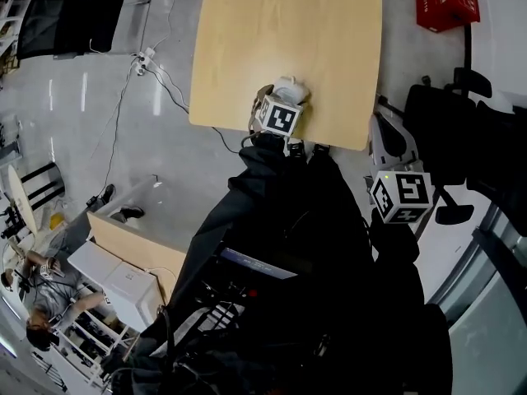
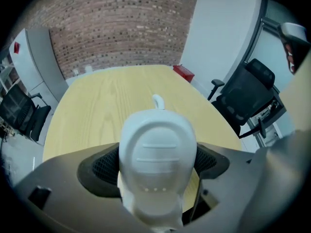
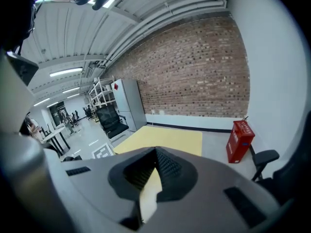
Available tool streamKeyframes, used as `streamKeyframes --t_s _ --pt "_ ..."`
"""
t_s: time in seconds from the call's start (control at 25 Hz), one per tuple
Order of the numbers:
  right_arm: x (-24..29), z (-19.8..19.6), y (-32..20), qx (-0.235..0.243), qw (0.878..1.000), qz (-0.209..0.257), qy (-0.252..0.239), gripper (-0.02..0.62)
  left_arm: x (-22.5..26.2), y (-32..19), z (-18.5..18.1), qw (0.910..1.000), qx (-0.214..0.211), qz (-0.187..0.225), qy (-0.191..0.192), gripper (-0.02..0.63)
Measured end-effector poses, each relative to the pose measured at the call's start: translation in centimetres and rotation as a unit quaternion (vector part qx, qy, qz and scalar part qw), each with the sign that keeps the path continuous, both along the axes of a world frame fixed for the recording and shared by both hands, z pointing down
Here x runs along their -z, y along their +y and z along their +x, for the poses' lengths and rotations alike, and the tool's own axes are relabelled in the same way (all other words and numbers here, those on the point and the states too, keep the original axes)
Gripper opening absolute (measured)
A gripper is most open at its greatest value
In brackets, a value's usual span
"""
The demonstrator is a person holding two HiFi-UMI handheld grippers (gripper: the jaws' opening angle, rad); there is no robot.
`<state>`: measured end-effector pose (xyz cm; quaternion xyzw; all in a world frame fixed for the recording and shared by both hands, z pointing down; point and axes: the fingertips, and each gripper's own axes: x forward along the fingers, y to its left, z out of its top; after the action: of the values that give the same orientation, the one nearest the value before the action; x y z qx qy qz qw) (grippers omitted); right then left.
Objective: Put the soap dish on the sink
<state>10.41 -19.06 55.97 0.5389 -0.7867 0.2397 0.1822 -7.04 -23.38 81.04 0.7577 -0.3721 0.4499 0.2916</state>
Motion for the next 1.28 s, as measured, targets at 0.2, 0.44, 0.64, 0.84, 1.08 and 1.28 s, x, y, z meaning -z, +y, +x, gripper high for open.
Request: streamKeyframes --t_s 0.2,0.44,0.64,0.84,1.08,1.28 --pt "0.1 -0.2 -0.2 0.003 1.0 -0.001 -0.01 0.005 -1.5 0.4 0.3 0.9996 -0.016 -0.018 -0.011 0.457" --pt "0.3 -0.2 -0.3 0.005 1.0 -0.002 -0.016 0.005 -2.3 0.4 0.5 0.9994 -0.02 -0.022 -0.016 0.457" --pt "0.0 -0.4 -0.1 0.005 1.0 -0.003 -0.014 0.005 -2.3 0.3 0.6 0.9995 -0.03 -0.008 -0.006 0.457" --pt "-0.1 -0.3 -0.1 0.008 1.0 -0.004 -0.014 0.005 -1.3 0.3 1.1 0.9976 -0.06 0.03 0.017 0.457" --pt "1.3 -0.9 -0.5 0.019 1.0 0.016 -0.013 0.005 5.2 0.1 0.1 0.9932 -0.042 0.097 0.049 0.457" --pt "3.8 -1.8 -1.1 0.023 0.998 0.05 -0.026 0.005 16.8 -0.9 1.3 0.9678 -0.016 0.203 0.148 0.457"
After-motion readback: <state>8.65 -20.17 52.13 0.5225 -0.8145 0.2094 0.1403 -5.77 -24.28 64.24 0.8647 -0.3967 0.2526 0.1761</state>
